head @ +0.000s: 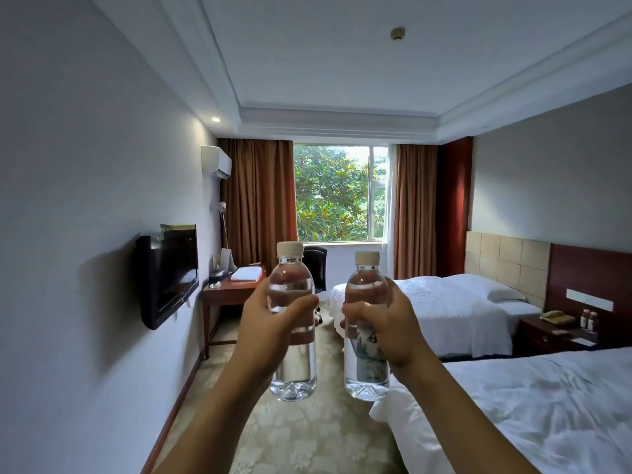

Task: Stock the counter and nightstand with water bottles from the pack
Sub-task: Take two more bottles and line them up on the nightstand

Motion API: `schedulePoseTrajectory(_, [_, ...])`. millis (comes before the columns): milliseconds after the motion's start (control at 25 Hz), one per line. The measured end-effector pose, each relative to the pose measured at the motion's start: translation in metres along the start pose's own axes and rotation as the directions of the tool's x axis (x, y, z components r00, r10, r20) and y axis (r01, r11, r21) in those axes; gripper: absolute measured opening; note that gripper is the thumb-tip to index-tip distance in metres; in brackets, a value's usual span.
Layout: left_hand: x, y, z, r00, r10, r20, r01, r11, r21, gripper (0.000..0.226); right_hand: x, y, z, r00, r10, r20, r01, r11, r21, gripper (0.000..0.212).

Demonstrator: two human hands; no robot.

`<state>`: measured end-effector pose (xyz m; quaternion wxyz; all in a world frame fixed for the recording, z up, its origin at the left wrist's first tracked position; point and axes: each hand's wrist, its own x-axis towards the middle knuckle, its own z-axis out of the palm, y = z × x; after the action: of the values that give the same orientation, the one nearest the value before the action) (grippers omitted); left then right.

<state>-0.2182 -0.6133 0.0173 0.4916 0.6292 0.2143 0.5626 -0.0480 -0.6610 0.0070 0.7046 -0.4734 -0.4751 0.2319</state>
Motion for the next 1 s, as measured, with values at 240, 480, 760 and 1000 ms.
schedulePoseTrajectory(240, [0.173,-0.080,0.011,1.000,0.001,-0.006,-0.002,0.999,-0.043,0.022,0.167,0.066,0.005,1.000,0.012,-0.026,-0.012,1.000,-0.005,0.047])
schedulePoseTrajectory(480, [0.322,-0.192,0.039,0.999,0.010,0.043,-0.010,1.000,-0.002,0.032,0.328,0.166,-0.012,1.000,-0.007,-0.017,0.007,1.000,-0.009,0.049])
schedulePoseTrajectory(760, [0.526,-0.315,0.063,0.998,0.031,0.063,-0.032,0.999,0.020,0.022,0.552,0.272,-0.032,0.998,-0.051,0.037,0.048,0.995,0.082,0.048])
schedulePoseTrajectory(1000, [0.686,-0.421,0.051,1.000,-0.015,-0.013,0.015,1.000,0.009,0.026,0.722,0.368,-0.011,0.997,-0.020,0.078,0.017,0.999,0.044,0.041])
